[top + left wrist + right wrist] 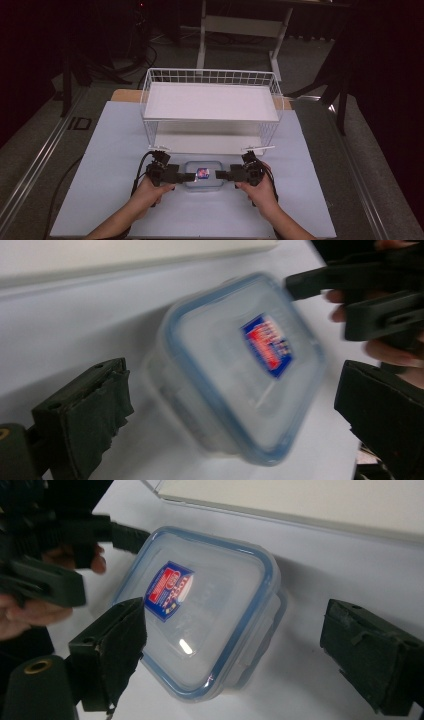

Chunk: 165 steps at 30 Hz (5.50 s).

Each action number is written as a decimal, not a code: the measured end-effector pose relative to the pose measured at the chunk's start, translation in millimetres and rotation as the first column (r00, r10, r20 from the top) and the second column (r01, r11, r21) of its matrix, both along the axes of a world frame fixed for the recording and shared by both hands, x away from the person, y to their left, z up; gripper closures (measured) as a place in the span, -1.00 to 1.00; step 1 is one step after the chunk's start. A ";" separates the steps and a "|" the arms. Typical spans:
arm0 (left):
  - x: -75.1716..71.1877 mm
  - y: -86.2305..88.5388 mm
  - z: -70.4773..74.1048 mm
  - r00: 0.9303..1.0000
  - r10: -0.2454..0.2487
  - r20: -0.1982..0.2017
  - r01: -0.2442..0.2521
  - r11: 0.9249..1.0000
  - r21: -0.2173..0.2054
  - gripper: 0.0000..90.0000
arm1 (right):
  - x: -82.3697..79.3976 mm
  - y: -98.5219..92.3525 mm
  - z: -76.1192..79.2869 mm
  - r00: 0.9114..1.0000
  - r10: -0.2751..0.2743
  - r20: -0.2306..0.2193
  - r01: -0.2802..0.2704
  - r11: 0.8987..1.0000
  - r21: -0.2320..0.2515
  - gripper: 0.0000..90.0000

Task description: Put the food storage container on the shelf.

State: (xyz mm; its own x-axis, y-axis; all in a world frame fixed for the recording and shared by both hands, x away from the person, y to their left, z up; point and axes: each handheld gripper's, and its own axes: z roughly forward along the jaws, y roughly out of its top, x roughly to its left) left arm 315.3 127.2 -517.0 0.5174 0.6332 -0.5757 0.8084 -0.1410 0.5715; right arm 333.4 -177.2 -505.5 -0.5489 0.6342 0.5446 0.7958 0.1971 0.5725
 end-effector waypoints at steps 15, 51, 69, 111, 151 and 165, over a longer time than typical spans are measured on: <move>-2.4 2.4 -16.9 0.990 0.017 -0.143 -0.030 0.995 -0.091 -0.53 | 7.1 4.2 -18.5 0.978 -0.023 -0.206 0.035 0.998 0.054 -0.32; -38.1 -12.5 2.5 0.992 0.128 -0.011 -0.127 0.991 0.047 -0.01 | -19.2 14.7 -3.9 0.994 -0.049 -0.101 0.047 0.999 -0.018 -0.11; -39.4 -19.3 13.9 0.986 0.155 0.063 -0.158 0.987 0.034 0.00 | -19.8 9.7 7.4 0.996 -0.066 -0.054 0.065 0.998 -0.010 -0.10; 60.0 -29.8 9.9 0.979 0.162 0.125 -0.165 0.986 0.009 -0.02 | 55.9 2.7 7.4 0.975 -0.213 0.064 0.211 0.977 0.042 -0.12; 88.7 -28.6 -3.4 0.978 0.139 0.156 -0.139 0.990 -0.013 -0.38 | 83.7 8.9 -5.8 0.959 -0.258 0.116 0.254 0.966 0.046 -0.33; 79.2 -30.9 3.8 0.961 0.135 0.240 -0.152 0.987 0.050 -0.42 | 73.3 5.0 -1.3 0.949 -0.275 0.152 0.274 0.961 0.027 -0.33</move>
